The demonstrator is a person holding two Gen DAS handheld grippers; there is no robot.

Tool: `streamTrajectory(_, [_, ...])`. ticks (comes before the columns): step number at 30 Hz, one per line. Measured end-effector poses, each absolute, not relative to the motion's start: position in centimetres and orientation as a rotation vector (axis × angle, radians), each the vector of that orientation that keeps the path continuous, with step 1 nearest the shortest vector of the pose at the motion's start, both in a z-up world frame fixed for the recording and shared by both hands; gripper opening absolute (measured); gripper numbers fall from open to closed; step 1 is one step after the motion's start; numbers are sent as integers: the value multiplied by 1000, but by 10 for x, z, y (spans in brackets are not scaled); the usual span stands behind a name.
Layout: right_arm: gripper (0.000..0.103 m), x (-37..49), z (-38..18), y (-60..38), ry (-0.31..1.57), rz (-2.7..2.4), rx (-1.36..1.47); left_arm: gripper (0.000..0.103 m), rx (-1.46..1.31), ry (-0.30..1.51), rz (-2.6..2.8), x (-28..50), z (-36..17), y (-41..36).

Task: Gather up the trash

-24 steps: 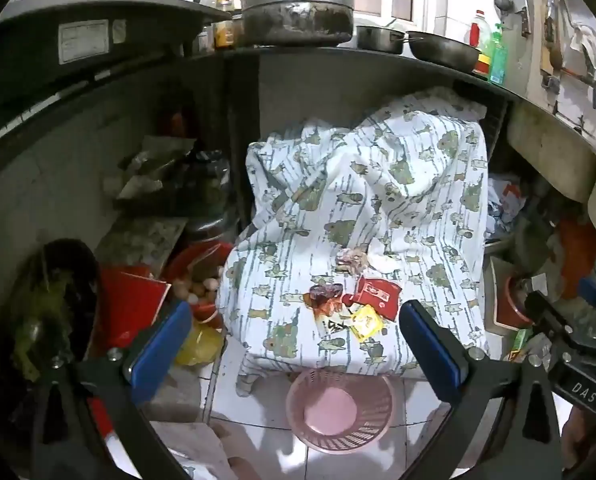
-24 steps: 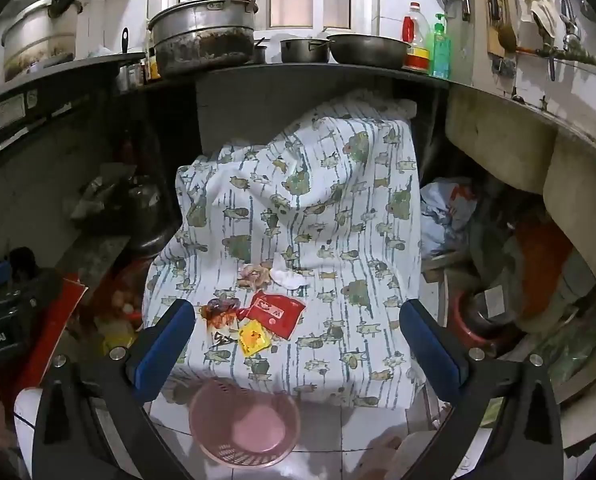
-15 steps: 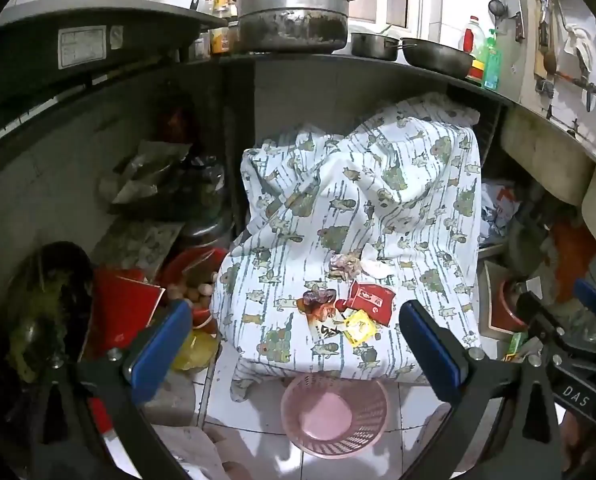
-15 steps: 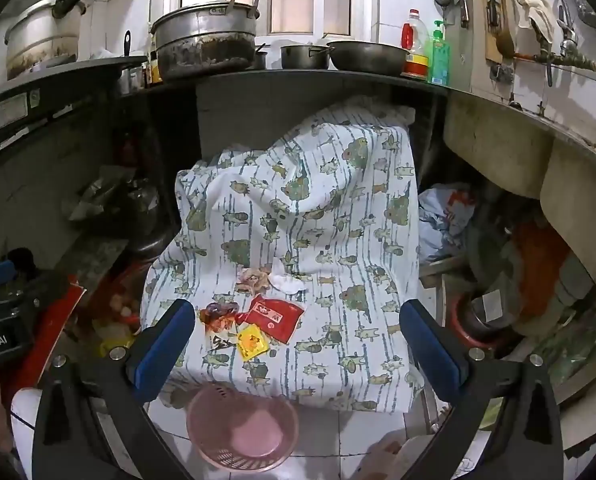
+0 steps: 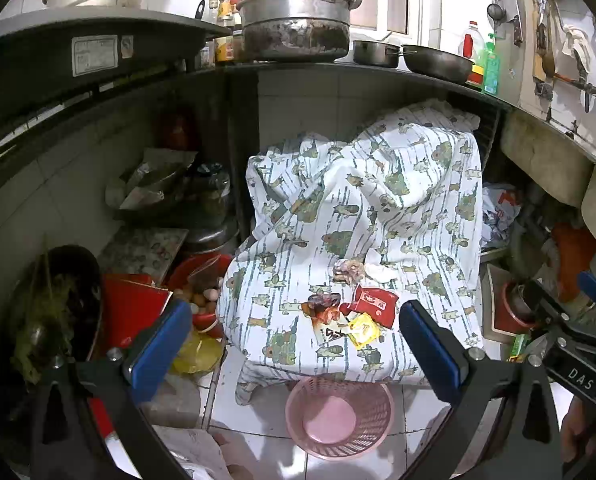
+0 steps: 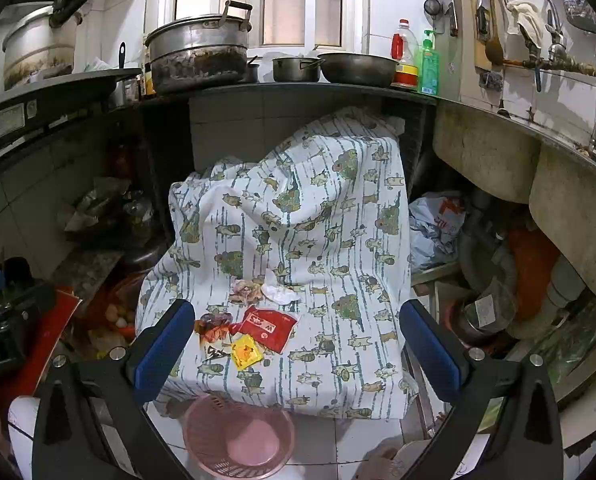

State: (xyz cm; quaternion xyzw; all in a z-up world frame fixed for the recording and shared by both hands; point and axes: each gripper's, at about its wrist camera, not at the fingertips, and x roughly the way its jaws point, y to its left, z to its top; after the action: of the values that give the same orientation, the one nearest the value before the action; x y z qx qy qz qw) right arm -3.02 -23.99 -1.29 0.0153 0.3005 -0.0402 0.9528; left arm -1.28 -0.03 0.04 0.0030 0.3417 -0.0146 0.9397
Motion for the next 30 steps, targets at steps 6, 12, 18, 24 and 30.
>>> streamTrajectory(6, [103,-29,-10,-239,610,-85,27,103,-3,688,-27,-14,2,1])
streamTrajectory(12, [103,-29,-10,-239,608,-93,19,103,-8,653,-18,-19,8,2])
streamTrajectory(18, [103,-25,-15,-239,618,-89,15,103,-15,658,-5,-19,5,6])
streamTrajectory(24, [103,-26,-16,-239,616,-90,21,103,-11,662,6,-18,5,4])
streamTrajectory(30, [103,-25,-21,-243,622,-95,27,103,-12,663,4,-18,5,3])
